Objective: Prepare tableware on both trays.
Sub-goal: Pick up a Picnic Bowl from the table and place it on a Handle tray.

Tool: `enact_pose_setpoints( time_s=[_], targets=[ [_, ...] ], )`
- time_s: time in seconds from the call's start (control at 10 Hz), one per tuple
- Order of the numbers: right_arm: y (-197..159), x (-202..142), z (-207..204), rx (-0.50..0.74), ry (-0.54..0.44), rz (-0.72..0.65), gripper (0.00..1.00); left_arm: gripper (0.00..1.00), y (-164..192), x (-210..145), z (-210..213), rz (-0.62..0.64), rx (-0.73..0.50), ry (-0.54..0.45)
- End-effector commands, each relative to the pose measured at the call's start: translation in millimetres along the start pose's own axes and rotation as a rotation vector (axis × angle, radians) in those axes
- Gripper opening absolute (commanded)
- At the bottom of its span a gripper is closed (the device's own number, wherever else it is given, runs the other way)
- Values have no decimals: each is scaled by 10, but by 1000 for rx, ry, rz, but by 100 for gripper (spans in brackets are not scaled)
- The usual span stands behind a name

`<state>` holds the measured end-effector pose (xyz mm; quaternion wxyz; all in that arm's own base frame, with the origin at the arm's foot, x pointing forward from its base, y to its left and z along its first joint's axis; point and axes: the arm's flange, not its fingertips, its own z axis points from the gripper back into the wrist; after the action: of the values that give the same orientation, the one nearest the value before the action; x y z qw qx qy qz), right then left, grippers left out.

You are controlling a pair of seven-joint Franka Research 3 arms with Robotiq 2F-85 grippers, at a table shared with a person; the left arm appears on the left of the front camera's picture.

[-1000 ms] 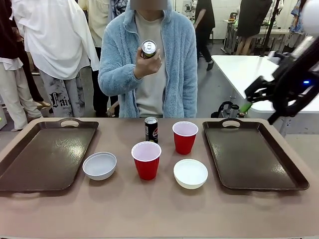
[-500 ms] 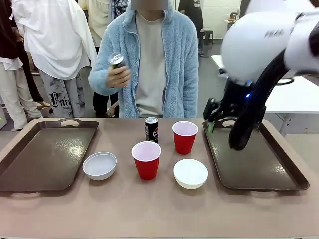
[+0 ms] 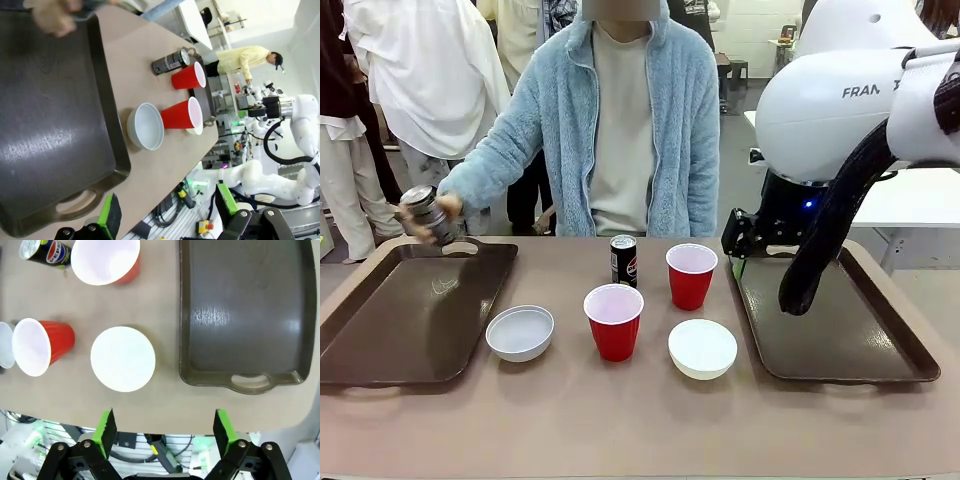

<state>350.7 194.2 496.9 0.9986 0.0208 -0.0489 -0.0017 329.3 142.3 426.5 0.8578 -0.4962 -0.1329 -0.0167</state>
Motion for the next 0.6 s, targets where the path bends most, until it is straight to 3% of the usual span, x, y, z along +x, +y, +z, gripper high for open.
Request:
enact_pose_setpoints(
  time_s=[0.0,0.1,0.2,0.5],
  targets=[
    [19,-15,-24,-5,3,5,100,100,-6,7,14,-1,-11,-12],
    [-74,-93,-215,38,-105,-2,100,100,-6,7,14,-1,-11,-12],
    [177,19,-365,79,-163,61,100,100,-6,7,14,-1,-11,-12],
    [593,406,-831,176,-155,122,100,100,-6,7,14,-1,-11,-12]
  ],
)
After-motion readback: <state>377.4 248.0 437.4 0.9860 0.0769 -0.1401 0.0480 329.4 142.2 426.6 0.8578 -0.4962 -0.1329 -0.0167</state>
